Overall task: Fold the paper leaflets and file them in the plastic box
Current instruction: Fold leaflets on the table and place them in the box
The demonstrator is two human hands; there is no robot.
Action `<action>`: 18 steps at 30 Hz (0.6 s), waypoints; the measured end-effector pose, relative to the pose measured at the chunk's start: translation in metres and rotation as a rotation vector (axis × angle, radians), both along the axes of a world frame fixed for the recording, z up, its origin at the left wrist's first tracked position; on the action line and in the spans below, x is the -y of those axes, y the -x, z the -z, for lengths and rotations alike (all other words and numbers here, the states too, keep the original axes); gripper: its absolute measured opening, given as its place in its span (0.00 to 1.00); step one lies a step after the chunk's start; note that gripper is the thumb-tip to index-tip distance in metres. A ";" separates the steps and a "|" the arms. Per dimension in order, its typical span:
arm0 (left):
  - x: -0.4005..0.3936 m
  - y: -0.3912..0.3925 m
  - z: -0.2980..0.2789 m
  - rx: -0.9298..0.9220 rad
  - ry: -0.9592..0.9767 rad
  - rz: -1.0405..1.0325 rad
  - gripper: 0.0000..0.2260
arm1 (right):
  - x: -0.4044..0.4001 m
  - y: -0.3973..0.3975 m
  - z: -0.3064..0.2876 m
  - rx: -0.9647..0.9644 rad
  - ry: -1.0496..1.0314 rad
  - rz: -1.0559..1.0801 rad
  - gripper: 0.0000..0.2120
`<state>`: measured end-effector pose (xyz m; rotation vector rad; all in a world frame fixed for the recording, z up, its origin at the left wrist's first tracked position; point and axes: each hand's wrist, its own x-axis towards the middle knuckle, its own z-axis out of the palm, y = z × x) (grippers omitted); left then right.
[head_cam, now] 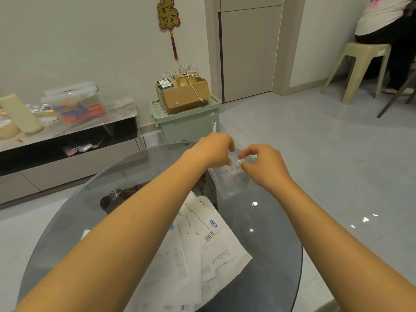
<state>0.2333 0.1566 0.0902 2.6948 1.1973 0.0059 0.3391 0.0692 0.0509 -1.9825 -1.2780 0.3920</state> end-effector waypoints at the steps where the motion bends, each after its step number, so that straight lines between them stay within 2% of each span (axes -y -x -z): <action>1: 0.009 0.007 -0.004 0.019 -0.023 -0.006 0.18 | 0.008 0.006 -0.002 0.001 -0.025 -0.005 0.09; 6: 0.065 0.047 -0.012 0.101 -0.106 -0.054 0.13 | 0.045 0.036 -0.006 0.042 -0.049 -0.102 0.10; 13: 0.135 0.115 0.028 0.142 -0.044 -0.191 0.12 | 0.080 0.082 0.010 0.136 0.029 -0.336 0.09; 18: 0.149 0.145 0.052 0.189 0.007 -0.286 0.12 | 0.086 0.107 0.032 0.183 0.080 -0.446 0.11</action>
